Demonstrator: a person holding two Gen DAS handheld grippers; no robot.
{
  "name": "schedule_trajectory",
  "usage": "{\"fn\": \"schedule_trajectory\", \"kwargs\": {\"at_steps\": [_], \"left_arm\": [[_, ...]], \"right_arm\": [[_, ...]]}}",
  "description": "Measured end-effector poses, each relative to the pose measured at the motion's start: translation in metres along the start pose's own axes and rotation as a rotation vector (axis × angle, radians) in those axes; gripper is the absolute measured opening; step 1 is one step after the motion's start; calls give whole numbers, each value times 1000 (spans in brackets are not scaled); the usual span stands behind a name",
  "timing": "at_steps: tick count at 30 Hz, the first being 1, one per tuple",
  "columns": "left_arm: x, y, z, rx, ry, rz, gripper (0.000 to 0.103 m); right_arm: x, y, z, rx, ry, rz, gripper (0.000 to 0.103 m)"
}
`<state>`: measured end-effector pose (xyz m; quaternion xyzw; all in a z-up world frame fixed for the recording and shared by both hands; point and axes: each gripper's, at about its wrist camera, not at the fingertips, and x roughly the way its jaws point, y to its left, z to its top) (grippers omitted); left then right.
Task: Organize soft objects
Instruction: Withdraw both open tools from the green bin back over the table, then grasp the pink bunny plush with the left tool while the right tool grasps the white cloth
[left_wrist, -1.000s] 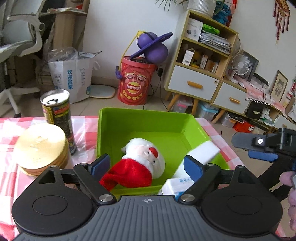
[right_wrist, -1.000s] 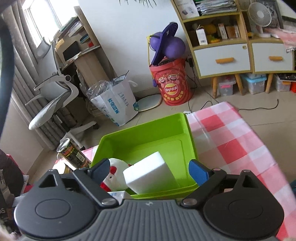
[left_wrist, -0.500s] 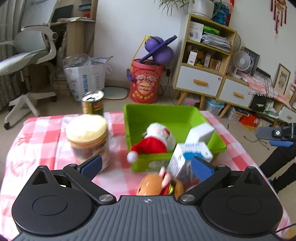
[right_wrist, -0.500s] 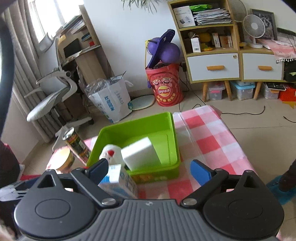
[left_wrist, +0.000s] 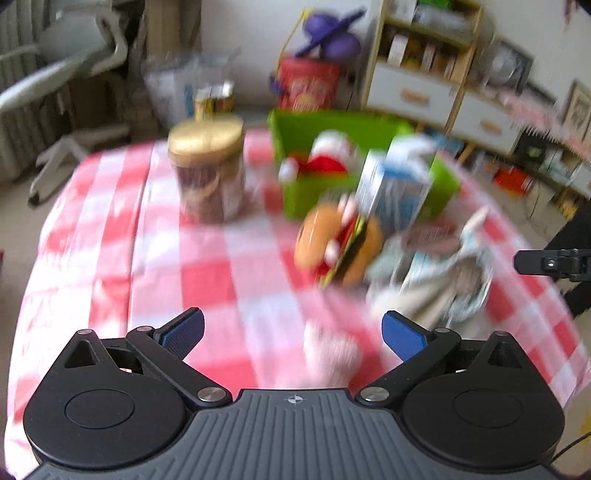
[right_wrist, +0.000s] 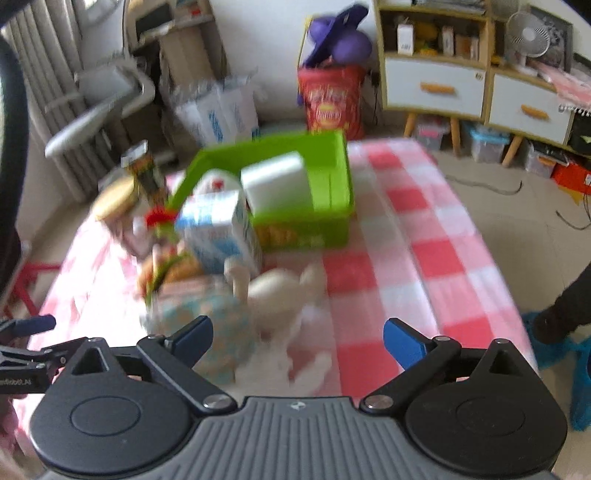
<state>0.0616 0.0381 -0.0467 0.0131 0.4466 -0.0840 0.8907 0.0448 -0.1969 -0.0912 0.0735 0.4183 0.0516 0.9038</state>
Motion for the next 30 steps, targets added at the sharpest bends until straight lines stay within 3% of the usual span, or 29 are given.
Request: {"fn": "schedule_trajectory", "kwargs": {"at_steps": [4, 13, 17, 23, 30], "left_arm": [[5, 3, -7, -5, 63, 4, 98], [23, 1, -21, -64, 225, -62, 97], [28, -8, -28, -23, 262, -65, 94], [30, -21, -35, 53, 272, -28, 81], [26, -19, -32, 34, 253, -31, 65]], "right_arm": [[16, 10, -17, -26, 145, -32, 86], [40, 30, -42, -110, 235, -38, 86], [49, 39, -47, -150, 218, -68, 86], [56, 44, -51, -190, 167, -81, 86], [53, 48, -50, -197, 118, -61, 84]]}}
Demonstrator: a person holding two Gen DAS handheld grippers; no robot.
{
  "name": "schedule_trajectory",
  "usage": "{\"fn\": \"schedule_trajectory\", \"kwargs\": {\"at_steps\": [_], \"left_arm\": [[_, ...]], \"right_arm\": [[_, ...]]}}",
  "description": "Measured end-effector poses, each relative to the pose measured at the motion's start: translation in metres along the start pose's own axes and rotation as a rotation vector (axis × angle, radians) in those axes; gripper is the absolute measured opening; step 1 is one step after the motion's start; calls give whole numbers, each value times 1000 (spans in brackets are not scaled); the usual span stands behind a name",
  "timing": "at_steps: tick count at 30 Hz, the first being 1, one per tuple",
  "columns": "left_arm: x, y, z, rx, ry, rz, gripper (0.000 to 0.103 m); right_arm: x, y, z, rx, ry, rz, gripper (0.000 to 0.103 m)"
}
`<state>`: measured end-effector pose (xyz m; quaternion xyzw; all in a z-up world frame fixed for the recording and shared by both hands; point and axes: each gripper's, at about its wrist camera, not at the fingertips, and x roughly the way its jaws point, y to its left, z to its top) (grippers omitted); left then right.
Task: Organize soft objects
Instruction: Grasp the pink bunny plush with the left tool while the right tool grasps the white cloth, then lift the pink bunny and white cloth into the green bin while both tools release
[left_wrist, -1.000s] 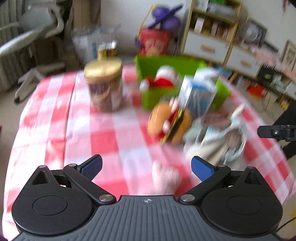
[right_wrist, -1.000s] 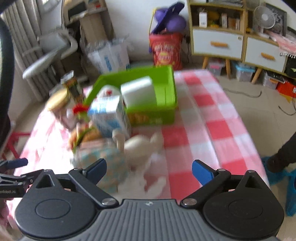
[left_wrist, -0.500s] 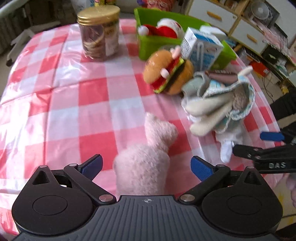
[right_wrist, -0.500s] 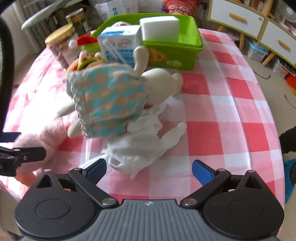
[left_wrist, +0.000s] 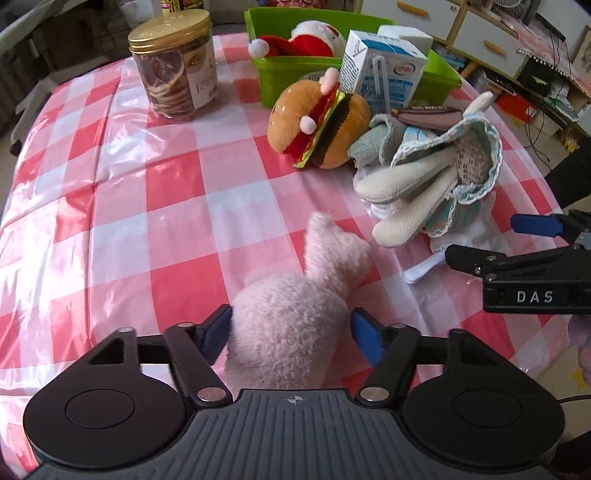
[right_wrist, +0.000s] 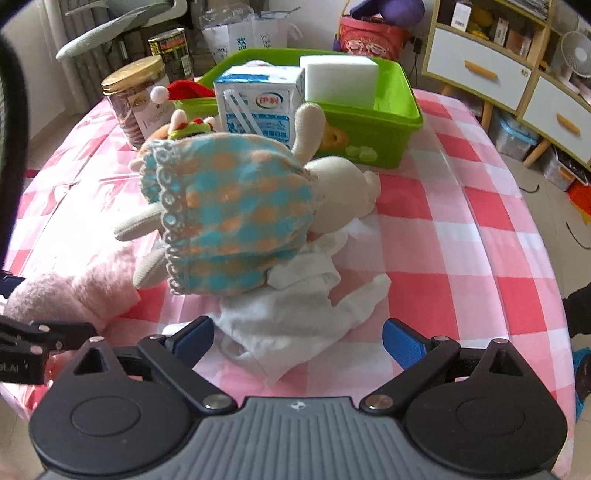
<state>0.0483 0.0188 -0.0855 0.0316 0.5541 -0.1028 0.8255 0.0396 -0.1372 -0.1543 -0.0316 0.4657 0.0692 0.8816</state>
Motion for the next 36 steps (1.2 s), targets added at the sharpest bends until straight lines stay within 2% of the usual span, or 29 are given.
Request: {"fn": "schedule_trajectory", "kwargs": {"at_steps": [1, 7, 9, 12, 15, 18, 22, 33, 36], "left_arm": [[-1, 1, 0, -5, -2, -7, 65], [-1, 1, 2, -12, -10, -28, 62], [-2, 1, 3, -18, -15, -39, 62], [-3, 2, 3, -30, -20, -54, 62], [-3, 4, 4, -50, -19, -75, 62], [-6, 5, 4, -58, -35, -74, 61], [-10, 7, 6, -72, -53, -79, 61], [-18, 13, 10, -109, -78, -80, 61], [-20, 17, 12, -129, -88, -79, 61]], "right_arm": [[-1, 1, 0, -5, -6, 1, 83], [0, 5, 1, -24, -22, 28, 61], [1, 7, 1, -26, -17, 39, 47], [0, 7, 2, -36, -16, 52, 32], [-5, 6, 2, -51, -22, 75, 21], [-10, -1, 2, -18, -7, 129, 14], [-19, -11, 4, 26, 3, 178, 10], [-32, -33, 1, 90, 49, 195, 7], [-35, -40, 1, 114, 49, 174, 7]]}}
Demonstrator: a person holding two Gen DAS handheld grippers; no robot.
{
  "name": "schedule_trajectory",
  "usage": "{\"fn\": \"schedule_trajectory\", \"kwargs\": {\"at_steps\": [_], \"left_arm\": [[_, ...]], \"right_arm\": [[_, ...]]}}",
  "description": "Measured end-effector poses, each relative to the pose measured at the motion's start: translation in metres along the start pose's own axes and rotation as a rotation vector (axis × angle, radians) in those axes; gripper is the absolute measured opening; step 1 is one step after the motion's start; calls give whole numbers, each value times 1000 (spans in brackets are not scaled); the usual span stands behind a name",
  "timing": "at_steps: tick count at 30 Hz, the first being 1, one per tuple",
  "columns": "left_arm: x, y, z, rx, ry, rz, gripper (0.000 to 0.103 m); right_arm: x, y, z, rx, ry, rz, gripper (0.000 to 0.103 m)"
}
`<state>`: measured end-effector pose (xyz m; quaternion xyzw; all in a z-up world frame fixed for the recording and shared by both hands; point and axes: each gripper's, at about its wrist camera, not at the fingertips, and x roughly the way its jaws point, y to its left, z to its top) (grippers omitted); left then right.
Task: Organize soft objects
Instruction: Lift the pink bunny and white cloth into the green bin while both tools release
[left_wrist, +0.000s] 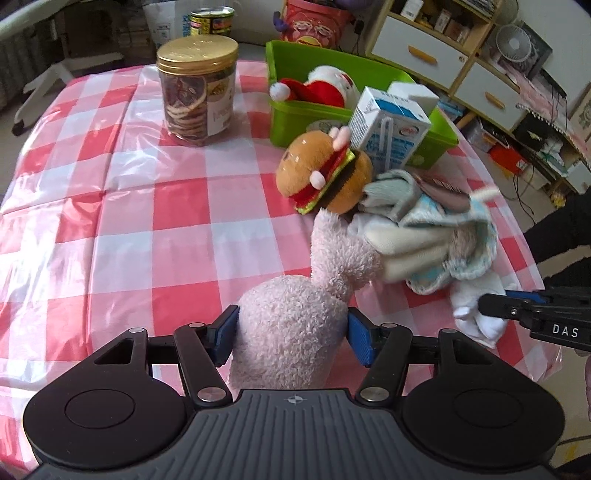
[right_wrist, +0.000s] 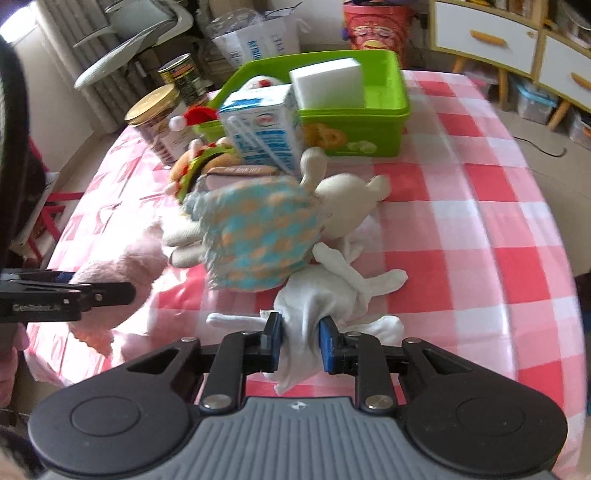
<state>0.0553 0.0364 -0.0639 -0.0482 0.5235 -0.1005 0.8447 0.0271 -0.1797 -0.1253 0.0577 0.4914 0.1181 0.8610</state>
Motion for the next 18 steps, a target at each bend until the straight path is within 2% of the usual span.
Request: {"fn": "schedule_trajectory", "kwargs": {"at_steps": [8, 18], "left_arm": [[-7, 10, 5, -51, -33, -10, 61], [-31, 9, 22, -96, -128, -69, 61]], "right_arm": [[-14, -23, 3, 96, -28, -28, 7], [-58, -35, 21, 169, -186, 31, 6]]}}
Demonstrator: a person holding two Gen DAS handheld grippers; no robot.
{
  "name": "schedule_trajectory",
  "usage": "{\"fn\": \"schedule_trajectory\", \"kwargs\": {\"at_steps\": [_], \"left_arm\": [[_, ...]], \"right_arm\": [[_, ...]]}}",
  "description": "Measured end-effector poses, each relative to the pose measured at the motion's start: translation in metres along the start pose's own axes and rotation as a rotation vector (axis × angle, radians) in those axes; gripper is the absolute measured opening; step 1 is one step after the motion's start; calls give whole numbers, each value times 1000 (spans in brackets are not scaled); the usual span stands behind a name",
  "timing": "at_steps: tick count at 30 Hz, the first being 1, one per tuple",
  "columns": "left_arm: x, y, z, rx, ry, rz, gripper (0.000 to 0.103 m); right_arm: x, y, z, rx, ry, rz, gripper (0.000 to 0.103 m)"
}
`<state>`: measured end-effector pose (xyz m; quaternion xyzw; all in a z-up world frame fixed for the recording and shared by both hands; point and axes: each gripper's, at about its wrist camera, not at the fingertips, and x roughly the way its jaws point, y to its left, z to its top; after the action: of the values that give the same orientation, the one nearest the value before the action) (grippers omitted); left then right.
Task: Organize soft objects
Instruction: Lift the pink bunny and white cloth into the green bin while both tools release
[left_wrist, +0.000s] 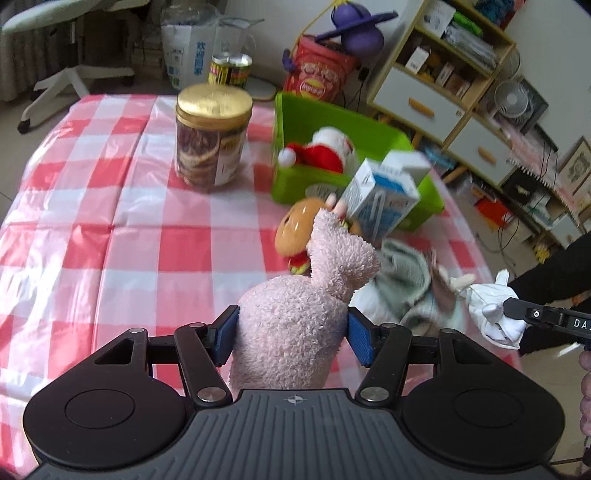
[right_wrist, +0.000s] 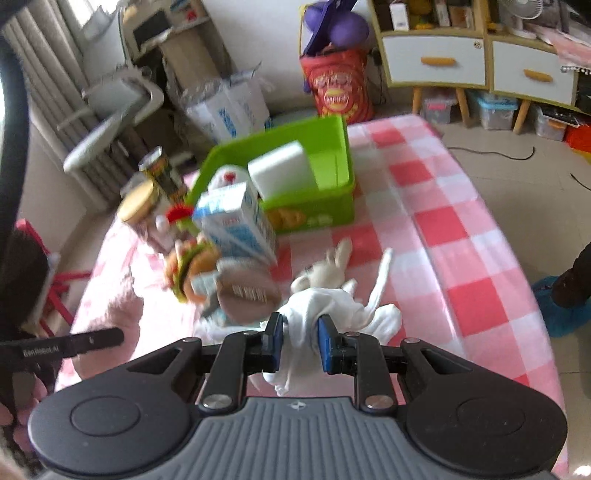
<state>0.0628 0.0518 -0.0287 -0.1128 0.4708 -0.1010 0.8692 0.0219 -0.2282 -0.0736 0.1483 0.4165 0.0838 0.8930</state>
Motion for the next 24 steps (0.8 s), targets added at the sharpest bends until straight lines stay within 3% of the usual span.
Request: {"fn": "schedule_trajectory", "kwargs": {"at_steps": [11, 24], "left_arm": [[-1, -16, 46, 14, -55, -11, 61], [23, -44, 127, 60, -145, -30, 61]], "right_arm": [[-3, -8, 46, 98, -79, 40, 6], [28, 1, 130, 76, -162, 54, 6]]}}
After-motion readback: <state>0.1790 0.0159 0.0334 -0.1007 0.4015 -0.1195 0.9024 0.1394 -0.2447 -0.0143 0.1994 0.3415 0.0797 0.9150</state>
